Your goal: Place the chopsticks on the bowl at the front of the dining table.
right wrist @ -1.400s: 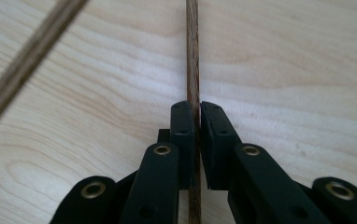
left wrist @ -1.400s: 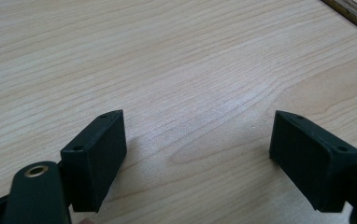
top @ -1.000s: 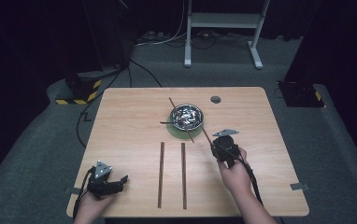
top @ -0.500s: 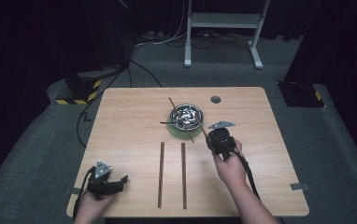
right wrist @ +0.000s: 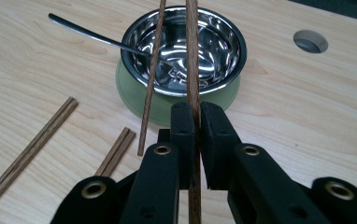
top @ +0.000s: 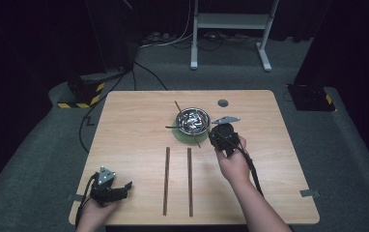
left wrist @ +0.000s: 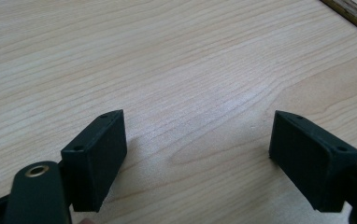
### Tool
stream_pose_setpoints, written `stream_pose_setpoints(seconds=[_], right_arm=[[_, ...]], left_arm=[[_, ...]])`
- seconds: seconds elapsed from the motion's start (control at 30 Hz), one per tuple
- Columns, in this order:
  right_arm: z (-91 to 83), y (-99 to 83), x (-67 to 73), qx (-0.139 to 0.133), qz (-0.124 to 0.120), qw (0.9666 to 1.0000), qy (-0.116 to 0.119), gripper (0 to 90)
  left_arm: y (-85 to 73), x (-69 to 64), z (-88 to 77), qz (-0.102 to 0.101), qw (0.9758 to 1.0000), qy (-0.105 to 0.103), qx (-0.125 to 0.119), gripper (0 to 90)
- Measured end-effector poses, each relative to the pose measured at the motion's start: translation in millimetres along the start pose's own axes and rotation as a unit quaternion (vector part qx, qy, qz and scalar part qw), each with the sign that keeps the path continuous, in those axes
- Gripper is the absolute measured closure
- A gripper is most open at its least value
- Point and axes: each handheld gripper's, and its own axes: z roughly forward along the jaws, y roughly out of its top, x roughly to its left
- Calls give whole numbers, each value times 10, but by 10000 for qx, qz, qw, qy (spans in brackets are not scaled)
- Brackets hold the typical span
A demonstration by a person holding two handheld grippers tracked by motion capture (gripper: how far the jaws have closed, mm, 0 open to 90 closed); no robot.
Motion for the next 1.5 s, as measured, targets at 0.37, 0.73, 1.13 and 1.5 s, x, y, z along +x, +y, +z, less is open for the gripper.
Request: stream_pose_setpoints(seconds=[0.37,0.73,1.13,1.5], right_arm=[[160,144,33,1,83,10000,56,843],[382,335,1,113,147,9998,78,843],[635,589,30,171,192,9997,-11,843],[1005,797,161,410,68,9991,-124,843]], left_arm=[[1,1,2,18,10000,-25,-1,191],[7,1,11,17,10000,-48,-9,191],[6,1,10,48,10000,-52,-1,191],[11,1,12,43,10000,-59,1,191]])
